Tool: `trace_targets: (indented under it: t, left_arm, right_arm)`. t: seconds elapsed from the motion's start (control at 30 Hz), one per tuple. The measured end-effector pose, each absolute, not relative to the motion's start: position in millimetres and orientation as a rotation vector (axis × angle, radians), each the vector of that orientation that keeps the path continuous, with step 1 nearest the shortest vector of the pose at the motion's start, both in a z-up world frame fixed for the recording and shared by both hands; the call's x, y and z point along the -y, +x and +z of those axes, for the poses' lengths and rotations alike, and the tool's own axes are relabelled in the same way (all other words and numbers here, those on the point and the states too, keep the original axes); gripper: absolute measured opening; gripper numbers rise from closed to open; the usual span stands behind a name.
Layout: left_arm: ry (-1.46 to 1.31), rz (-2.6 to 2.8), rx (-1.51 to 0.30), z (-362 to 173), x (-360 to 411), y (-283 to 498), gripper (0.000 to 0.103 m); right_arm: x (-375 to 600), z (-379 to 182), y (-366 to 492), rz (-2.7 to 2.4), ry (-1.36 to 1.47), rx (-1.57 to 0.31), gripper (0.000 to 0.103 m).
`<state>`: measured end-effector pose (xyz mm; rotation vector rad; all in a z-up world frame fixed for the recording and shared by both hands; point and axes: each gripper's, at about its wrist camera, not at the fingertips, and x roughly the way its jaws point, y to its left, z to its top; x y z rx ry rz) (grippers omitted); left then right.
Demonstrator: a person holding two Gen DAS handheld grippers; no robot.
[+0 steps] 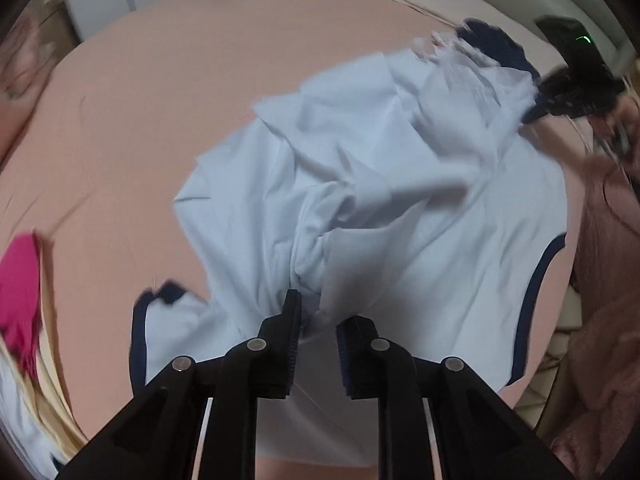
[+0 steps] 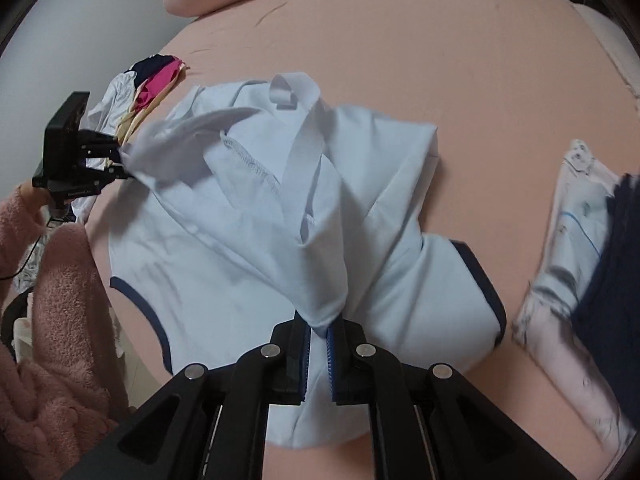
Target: Fold clothes
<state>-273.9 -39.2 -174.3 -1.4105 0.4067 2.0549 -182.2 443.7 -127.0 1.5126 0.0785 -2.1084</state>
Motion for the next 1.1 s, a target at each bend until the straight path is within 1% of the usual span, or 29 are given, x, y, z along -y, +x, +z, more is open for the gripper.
trace_targets:
  t: [0.03, 0.07, 0.1, 0.13, 0.17, 0.2, 0.27, 0.33, 0.47, 0.5, 0.53, 0.57, 0.6, 0.63, 0.67, 0.7, 0.77, 0.9, 0.93, 0.97, 1.03, 1.1]
  left_arm:
    - [-1.388, 2.093, -0.367, -167, 41, -271, 0.019]
    - [-1.364, 2.134, -0.327, -159, 43, -269, 0.029]
    - [-1.338, 2.173, -0.287, -151, 44, -267, 0.048]
    - [-1.314, 2.186, -0.239, -143, 43, -265, 0.056]
    - [-1.281, 2.188, -0.18, -136, 42, -263, 0.061]
    - [-1.249, 2.193, -0.128, -129, 43, -261, 0.061]
    - [-1.196, 2.228, -0.085, -121, 53, -256, 0.061]
    - [-1.22, 2.255, -0.184, -126, 45, -256, 0.061]
    - [-1.33, 2.186, -0.366, -166, 17, -265, 0.061]
    - [-1.362, 2.201, -0.465, -178, 10, -267, 0.06]
    - [-1.394, 2.213, -0.565, -190, 2, -269, 0.056]
    - [-1.421, 2.221, -0.641, -200, -3, -270, 0.038]
    - [-1.442, 2.224, -0.642, -203, -3, -268, 0.014]
    - [-1.449, 2.234, -0.647, -205, -2, -264, 0.011]
    - [-1.416, 2.262, -0.665, -200, -1, -256, 0.009]
    - [-1.384, 2.294, -0.683, -195, 1, -248, 0.007]
    - [-1.334, 2.408, -0.66, -176, 10, -235, 0.007]
    - [-1.272, 2.617, -0.452, -139, 37, -220, 0.007]
    - [-1.272, 2.625, -0.421, -134, 44, -218, 0.007]
    - [-1.269, 2.639, -0.395, -129, 51, -214, 0.007]
    - [-1.283, 2.625, -0.356, -131, 59, -208, 0.007]
    - [-1.349, 2.572, -0.311, -134, 67, -207, 0.01]
  right_arm:
    - [-441, -124, -181, -2.135, 1.507, -0.087, 0.008]
    - [-438, -120, -180, -2.161, 1.502, -0.096, 0.01]
    - [-435, -117, -179, -2.188, 1.496, -0.104, 0.012]
    - [-432, -114, -178, -2.214, 1.49, -0.113, 0.02]
    - [-435, -104, -181, -2.264, 1.455, -0.067, 0.028]
    - [-438, -94, -185, -2.314, 1.417, -0.018, 0.033]
    - [-433, -83, -193, -2.383, 1.36, 0.049, 0.052]
    - [-418, -82, -204, -2.418, 1.328, 0.08, 0.061]
    - [-388, -134, -235, -2.362, 1.514, -0.028, 0.061]
    - [-382, -150, -244, -2.356, 1.572, -0.064, 0.061]
    - [-381, -161, -250, -2.346, 1.617, -0.039, 0.061]
    - [-379, -173, -255, -2.334, 1.662, -0.01, 0.052]
    - [-381, -178, -257, -2.307, 1.672, 0.075, 0.043]
    - [-379, -175, -253, -2.292, 1.659, 0.08, 0.032]
    - [-378, -171, -248, -2.277, 1.645, 0.081, 0.019]
    - [-376, -168, -244, -2.262, 1.631, 0.082, 0.018]
    - [-370, -151, -226, -2.26, 1.572, -0.032, 0.008]
    - [-370, -111, -198, -2.385, 1.462, -0.195, 0.008]
    - [-371, -105, -196, -2.431, 1.444, -0.211, 0.008]
    - [-372, -104, -197, -2.445, 1.44, -0.192, 0.008]
    - [-378, -102, -201, -2.439, 1.46, -0.08, 0.008]
    - [-381, -111, -204, -2.386, 1.523, 0.004, 0.008]
